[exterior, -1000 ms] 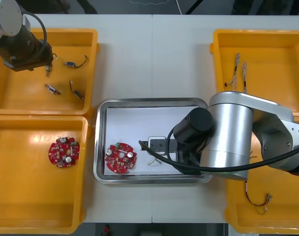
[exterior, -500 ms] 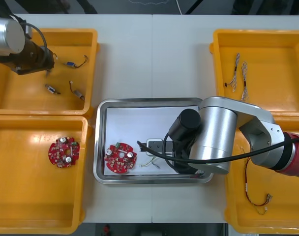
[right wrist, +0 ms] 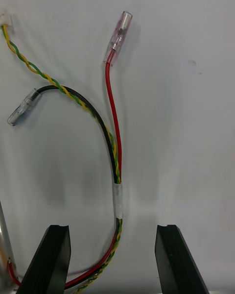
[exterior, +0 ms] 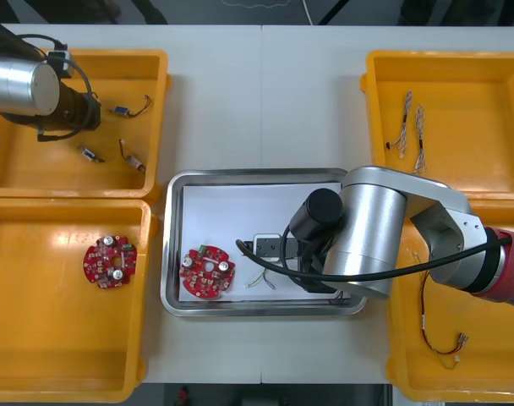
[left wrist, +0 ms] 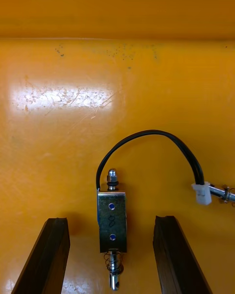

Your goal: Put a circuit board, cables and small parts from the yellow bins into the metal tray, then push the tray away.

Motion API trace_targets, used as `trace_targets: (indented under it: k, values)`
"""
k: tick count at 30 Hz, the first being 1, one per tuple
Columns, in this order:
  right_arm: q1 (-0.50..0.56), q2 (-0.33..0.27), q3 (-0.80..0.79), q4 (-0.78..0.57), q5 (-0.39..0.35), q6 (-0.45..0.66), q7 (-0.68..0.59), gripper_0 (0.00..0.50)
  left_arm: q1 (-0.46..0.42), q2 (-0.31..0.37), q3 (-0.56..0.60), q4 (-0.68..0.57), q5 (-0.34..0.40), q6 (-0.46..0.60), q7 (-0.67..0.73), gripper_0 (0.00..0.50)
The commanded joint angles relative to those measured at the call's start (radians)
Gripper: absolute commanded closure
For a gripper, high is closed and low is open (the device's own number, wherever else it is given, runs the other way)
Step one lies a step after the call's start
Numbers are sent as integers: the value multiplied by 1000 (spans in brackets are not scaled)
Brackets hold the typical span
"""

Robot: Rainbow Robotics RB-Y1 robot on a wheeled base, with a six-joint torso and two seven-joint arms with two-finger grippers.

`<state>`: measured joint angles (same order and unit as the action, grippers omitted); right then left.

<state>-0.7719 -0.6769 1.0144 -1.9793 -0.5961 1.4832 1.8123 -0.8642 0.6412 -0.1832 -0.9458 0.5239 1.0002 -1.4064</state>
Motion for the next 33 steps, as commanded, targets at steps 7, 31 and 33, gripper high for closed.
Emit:
trace_targets:
  k: [7, 31, 33]
  values:
    - [-30, 51, -111, -78, -14, 80, 33, 0, -42, -21, -15, 1, 8, -17, 12, 499]
    - [-36, 83, -826, -171, -217, 437, -2, 0, -32, 0, 220, -331, -88, 548, 14, 500]
    - [-32, 50, -858, -171, -206, 437, -11, 0, -12, 0, 235, -409, -79, 618, 24, 500]
